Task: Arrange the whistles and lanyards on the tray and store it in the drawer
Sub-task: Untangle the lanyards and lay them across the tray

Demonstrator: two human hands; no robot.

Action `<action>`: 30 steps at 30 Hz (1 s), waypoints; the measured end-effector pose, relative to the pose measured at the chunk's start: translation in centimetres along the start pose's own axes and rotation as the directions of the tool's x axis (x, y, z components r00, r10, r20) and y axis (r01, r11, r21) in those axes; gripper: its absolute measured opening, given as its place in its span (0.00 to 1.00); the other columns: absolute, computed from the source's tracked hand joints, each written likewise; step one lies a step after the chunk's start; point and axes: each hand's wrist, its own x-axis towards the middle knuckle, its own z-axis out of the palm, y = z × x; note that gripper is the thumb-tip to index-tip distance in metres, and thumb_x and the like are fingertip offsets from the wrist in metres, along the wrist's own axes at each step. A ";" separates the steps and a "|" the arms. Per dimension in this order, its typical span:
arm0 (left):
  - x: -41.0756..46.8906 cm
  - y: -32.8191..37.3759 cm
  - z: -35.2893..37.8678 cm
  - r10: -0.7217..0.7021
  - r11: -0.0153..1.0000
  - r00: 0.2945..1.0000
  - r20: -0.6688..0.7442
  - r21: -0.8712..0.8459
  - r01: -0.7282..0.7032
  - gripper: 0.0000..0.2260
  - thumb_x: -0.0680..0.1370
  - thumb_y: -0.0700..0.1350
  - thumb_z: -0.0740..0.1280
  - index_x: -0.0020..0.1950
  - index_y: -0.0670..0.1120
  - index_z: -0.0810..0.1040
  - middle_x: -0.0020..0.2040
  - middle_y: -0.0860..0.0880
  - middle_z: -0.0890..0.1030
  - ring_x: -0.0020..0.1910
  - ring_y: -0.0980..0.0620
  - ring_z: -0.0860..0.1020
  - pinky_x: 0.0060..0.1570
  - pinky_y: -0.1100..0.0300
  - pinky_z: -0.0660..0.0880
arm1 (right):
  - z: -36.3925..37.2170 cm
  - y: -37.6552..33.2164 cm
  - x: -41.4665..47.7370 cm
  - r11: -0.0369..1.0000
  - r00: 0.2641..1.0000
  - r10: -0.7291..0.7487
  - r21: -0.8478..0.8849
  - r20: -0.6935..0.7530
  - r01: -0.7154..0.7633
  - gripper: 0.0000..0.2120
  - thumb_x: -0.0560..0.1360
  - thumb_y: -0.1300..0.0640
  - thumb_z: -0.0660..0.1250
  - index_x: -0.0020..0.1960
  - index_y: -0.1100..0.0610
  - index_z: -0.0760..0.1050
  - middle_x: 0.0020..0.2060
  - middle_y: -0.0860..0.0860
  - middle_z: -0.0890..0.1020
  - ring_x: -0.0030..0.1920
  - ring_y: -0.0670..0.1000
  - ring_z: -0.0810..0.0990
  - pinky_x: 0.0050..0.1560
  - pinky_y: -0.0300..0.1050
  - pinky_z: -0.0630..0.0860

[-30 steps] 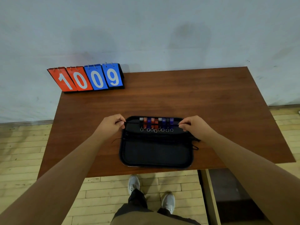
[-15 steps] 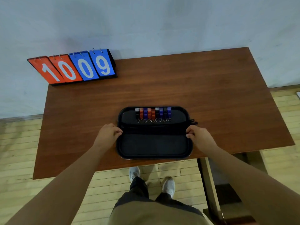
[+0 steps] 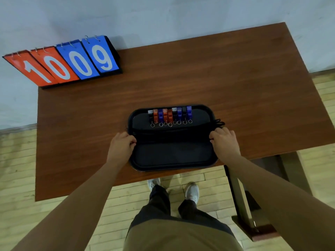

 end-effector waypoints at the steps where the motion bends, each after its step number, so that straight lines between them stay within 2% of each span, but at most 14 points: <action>1: 0.0 -0.1 0.2 -0.005 1.000 1.000 -0.004 -0.006 0.005 0.04 0.76 0.41 0.71 0.50 0.48 0.83 0.46 0.50 0.77 0.49 0.45 0.73 0.52 0.50 0.71 | 0.2 0.0 0.1 1.000 1.000 -0.004 -0.007 -0.029 0.003 0.06 0.78 0.59 0.66 0.53 0.54 0.79 0.50 0.51 0.79 0.55 0.57 0.74 0.56 0.54 0.68; 7: -0.3 -0.1 1.0 -0.031 1.000 0.997 -0.069 -0.002 0.031 0.04 0.78 0.43 0.70 0.51 0.47 0.83 0.46 0.50 0.73 0.50 0.46 0.70 0.52 0.51 0.69 | 0.7 -0.1 0.7 0.998 0.996 -0.026 -0.067 -0.082 0.021 0.06 0.74 0.60 0.71 0.51 0.56 0.82 0.50 0.54 0.78 0.55 0.60 0.74 0.56 0.57 0.70; 12: -0.6 -0.1 1.1 -0.056 0.997 0.990 -0.128 0.038 0.061 0.05 0.76 0.44 0.72 0.51 0.47 0.82 0.51 0.47 0.72 0.54 0.43 0.69 0.54 0.49 0.66 | 0.9 -0.1 0.3 0.996 0.995 -0.010 -0.092 -0.099 0.001 0.07 0.71 0.61 0.74 0.49 0.57 0.82 0.50 0.56 0.77 0.53 0.61 0.73 0.55 0.60 0.70; 16: -1.0 0.0 0.7 -0.100 0.995 0.989 -0.110 -0.001 0.100 0.11 0.75 0.45 0.74 0.56 0.48 0.80 0.57 0.45 0.72 0.58 0.42 0.68 0.59 0.47 0.67 | 0.1 -0.1 0.3 0.992 0.992 -0.054 -0.117 -0.112 0.041 0.09 0.73 0.58 0.71 0.52 0.58 0.82 0.51 0.57 0.77 0.55 0.61 0.73 0.57 0.61 0.69; 19: -1.8 -0.1 0.1 -0.154 0.987 0.985 -0.082 -0.070 0.148 0.15 0.76 0.46 0.72 0.62 0.49 0.78 0.60 0.45 0.71 0.62 0.43 0.67 0.63 0.46 0.66 | -1.4 -0.4 0.9 0.996 0.991 -0.045 -0.082 -0.126 0.035 0.13 0.75 0.56 0.67 0.58 0.57 0.79 0.54 0.56 0.77 0.56 0.60 0.73 0.60 0.60 0.69; 21: -2.7 0.1 -0.1 -0.265 0.947 0.961 -0.078 -0.208 0.244 0.15 0.77 0.46 0.70 0.64 0.47 0.76 0.62 0.44 0.71 0.63 0.43 0.67 0.65 0.46 0.67 | -2.5 -0.7 2.0 0.999 0.991 -0.041 -0.027 -0.128 0.038 0.14 0.78 0.55 0.64 0.62 0.57 0.77 0.56 0.56 0.77 0.59 0.60 0.73 0.62 0.59 0.68; 24: -4.2 1.0 -0.1 -0.451 0.802 0.892 0.025 -0.427 0.418 0.18 0.79 0.47 0.67 0.67 0.44 0.71 0.66 0.43 0.68 0.66 0.44 0.66 0.66 0.47 0.68 | -4.1 -1.4 4.5 0.997 0.993 -0.007 0.070 -0.119 0.015 0.16 0.79 0.54 0.62 0.64 0.57 0.75 0.59 0.56 0.76 0.61 0.59 0.73 0.64 0.58 0.68; 26: -5.0 1.6 0.2 -0.506 0.735 0.858 0.087 -0.478 0.481 0.21 0.80 0.49 0.66 0.69 0.42 0.69 0.67 0.43 0.67 0.66 0.43 0.67 0.66 0.46 0.70 | -4.9 -2.1 6.3 0.991 0.995 0.042 0.132 -0.093 -0.029 0.18 0.80 0.53 0.61 0.67 0.57 0.73 0.62 0.56 0.75 0.64 0.59 0.72 0.66 0.58 0.67; 30: -6.4 2.2 0.8 -0.563 0.678 0.817 0.120 -0.498 0.541 0.25 0.80 0.51 0.65 0.72 0.40 0.65 0.69 0.42 0.66 0.65 0.42 0.70 0.63 0.47 0.72 | -5.6 -3.6 8.9 0.970 0.996 0.087 0.225 0.018 -0.089 0.24 0.82 0.49 0.58 0.74 0.58 0.67 0.70 0.58 0.70 0.70 0.61 0.69 0.70 0.61 0.64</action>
